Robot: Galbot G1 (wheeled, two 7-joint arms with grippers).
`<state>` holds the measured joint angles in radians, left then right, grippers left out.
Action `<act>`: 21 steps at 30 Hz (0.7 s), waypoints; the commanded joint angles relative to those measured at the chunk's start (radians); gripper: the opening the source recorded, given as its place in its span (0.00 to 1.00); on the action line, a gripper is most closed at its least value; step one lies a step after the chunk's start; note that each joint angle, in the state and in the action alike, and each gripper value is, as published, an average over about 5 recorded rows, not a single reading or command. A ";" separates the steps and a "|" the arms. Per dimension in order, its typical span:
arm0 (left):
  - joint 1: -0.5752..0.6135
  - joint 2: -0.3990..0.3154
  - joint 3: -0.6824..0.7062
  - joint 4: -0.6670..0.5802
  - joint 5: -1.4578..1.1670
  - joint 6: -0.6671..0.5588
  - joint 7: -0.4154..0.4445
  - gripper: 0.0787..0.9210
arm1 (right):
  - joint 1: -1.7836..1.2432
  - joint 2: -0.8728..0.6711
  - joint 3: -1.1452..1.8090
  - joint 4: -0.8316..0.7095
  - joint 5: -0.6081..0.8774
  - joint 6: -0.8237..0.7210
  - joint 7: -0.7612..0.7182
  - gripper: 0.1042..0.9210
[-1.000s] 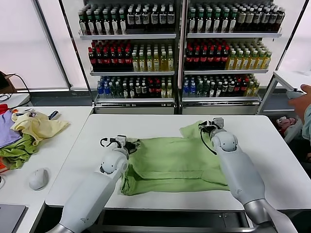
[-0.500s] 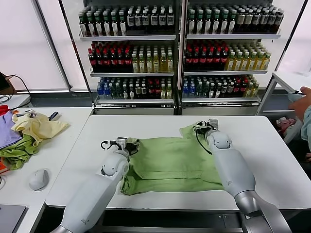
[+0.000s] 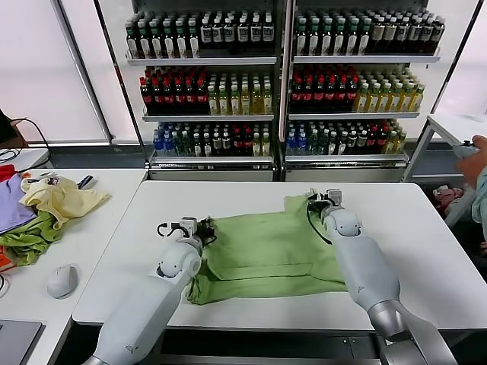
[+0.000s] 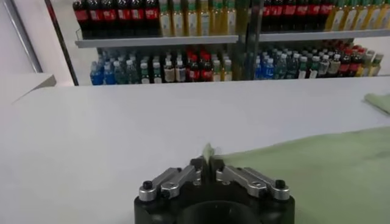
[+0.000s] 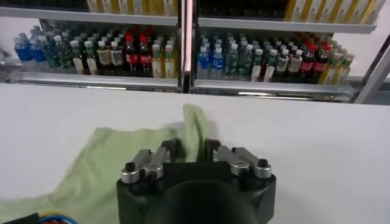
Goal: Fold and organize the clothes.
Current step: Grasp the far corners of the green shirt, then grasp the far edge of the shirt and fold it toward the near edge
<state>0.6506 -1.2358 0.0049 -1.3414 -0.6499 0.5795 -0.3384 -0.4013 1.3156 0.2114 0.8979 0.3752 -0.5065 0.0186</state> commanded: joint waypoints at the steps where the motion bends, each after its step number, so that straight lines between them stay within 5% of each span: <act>1: 0.056 0.044 -0.026 -0.159 -0.061 -0.004 -0.001 0.03 | -0.116 -0.057 -0.001 0.284 0.077 0.001 0.028 0.17; 7: 0.122 0.080 -0.064 -0.311 -0.079 -0.006 -0.005 0.03 | -0.244 -0.123 0.041 0.523 0.127 -0.007 0.050 0.04; 21: 0.272 0.149 -0.128 -0.516 -0.106 0.002 -0.006 0.03 | -0.541 -0.218 0.197 0.885 0.165 -0.015 0.072 0.02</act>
<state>0.8097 -1.1331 -0.0842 -1.6738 -0.7434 0.5844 -0.3456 -0.7418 1.1489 0.3295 1.5230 0.5123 -0.5233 0.0814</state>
